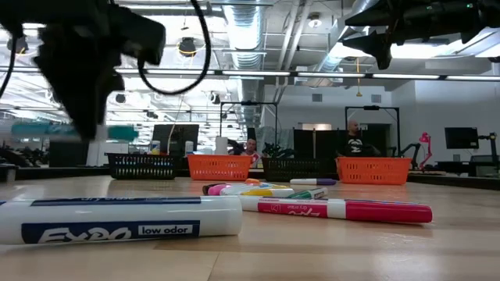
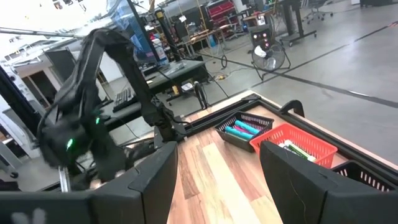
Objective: Pick & Place Markers
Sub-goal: Put the light blue marker pen into the left orange bin
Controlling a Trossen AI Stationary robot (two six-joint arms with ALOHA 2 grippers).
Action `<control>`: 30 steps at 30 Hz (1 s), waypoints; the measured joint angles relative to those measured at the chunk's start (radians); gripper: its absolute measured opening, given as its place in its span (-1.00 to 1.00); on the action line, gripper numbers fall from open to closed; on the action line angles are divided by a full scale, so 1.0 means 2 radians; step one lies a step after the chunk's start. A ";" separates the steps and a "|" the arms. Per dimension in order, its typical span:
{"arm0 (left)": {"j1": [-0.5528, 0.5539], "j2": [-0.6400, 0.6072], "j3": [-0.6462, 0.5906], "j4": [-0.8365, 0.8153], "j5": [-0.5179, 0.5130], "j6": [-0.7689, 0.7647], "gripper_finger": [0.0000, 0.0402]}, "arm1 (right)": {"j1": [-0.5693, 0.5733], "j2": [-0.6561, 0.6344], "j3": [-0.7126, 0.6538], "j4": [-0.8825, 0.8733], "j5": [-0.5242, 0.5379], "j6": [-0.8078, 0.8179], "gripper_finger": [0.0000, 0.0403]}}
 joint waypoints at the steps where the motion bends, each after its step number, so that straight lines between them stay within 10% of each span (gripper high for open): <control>1: 0.010 -0.019 0.000 -0.002 -0.009 0.010 -0.71 | 0.000 0.000 0.000 0.000 0.000 0.000 0.08; 11: 0.130 -0.192 0.002 0.039 -0.041 0.130 -0.71 | 0.000 0.000 0.000 0.000 0.000 0.000 0.08; 30: 0.295 -0.260 0.003 0.430 0.427 0.245 -0.71 | -0.001 0.000 0.000 0.000 0.000 -0.001 0.08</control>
